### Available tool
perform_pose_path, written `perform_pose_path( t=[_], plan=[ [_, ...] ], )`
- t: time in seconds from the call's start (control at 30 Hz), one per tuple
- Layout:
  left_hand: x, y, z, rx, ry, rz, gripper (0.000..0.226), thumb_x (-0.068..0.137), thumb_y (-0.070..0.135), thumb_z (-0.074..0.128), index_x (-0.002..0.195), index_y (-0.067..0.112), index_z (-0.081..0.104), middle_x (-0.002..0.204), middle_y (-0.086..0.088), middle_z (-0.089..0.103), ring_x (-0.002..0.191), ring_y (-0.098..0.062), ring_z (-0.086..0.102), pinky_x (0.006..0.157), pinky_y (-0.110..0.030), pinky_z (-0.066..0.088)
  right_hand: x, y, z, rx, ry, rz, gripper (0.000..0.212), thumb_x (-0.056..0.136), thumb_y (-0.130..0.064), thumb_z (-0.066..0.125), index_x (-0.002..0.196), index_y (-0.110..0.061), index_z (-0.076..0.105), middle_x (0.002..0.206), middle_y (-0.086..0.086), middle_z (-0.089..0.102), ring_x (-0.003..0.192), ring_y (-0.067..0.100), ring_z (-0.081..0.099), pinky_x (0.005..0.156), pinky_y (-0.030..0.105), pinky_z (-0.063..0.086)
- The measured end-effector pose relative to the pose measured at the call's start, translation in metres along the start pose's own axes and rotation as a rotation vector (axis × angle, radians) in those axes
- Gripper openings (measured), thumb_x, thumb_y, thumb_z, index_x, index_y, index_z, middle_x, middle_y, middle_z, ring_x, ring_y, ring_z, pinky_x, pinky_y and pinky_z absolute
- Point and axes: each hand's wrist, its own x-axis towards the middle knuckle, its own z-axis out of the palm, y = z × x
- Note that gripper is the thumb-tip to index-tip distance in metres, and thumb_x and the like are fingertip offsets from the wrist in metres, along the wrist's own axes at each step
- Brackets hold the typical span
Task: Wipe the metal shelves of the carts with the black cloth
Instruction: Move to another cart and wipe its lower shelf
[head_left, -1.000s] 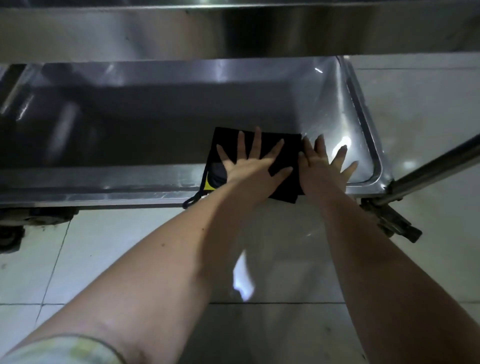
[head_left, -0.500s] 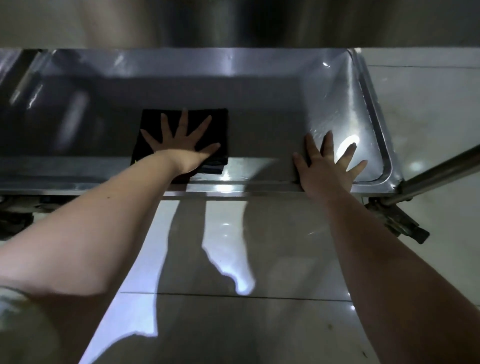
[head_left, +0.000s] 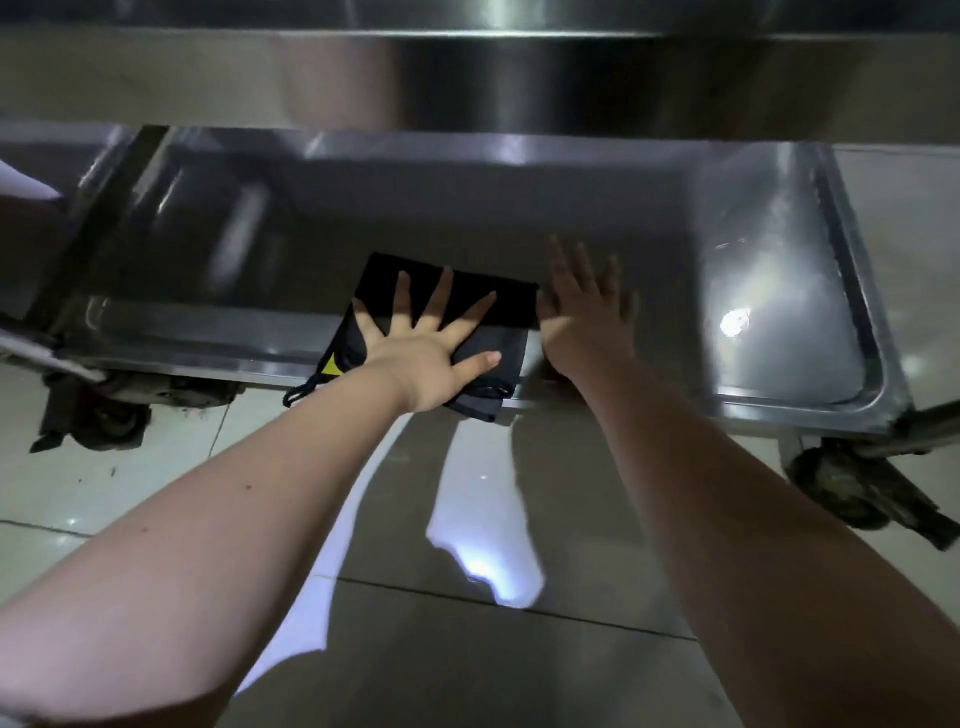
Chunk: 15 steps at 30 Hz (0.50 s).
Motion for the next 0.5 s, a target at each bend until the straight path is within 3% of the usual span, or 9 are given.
perform_pose_path(
  t=[0.17,0.3,0.5],
  plan=[
    [0.009,-0.009,0.004,-0.042,0.050,-0.040,0.066,0.085,0.084,0.021,0.139,0.069,-0.013,0.158,0.017,-0.030,0.143,-0.034,-0.033,0.103,-0.075,-0.018,0.010,-0.004,0.026,-0.214,0.036,0.019,0.053,0.104,-0.050,0.015,0.155,-0.044,0.006,0.166,-0.009,-0.004,0.151,0.034,-0.011,0.112,0.065,-0.014],
    [0.049,-0.026,-0.009,-0.027,0.135,-0.126,0.069,0.083,0.085,0.018,0.142,0.066,-0.013,0.162,0.012,-0.024,0.147,-0.037,-0.025,0.105,-0.077,-0.012,0.009,-0.004,0.031,-0.287,0.034,0.002,0.060,0.098,-0.064,0.015,0.154,-0.047,0.003,0.166,-0.007,-0.006,0.150,0.038,-0.012,0.111,0.068,-0.014],
    [0.096,-0.041,-0.027,-0.068,0.167,-0.075,0.072,0.083,0.086,0.016,0.146,0.062,-0.010,0.164,0.008,-0.019,0.147,-0.041,-0.021,0.104,-0.078,-0.010,0.012,-0.006,0.035,-0.346,0.045,0.024,0.063,0.094,-0.070,0.015,0.153,-0.051,0.001,0.166,-0.007,-0.005,0.150,0.038,-0.012,0.111,0.070,-0.009]
  ],
)
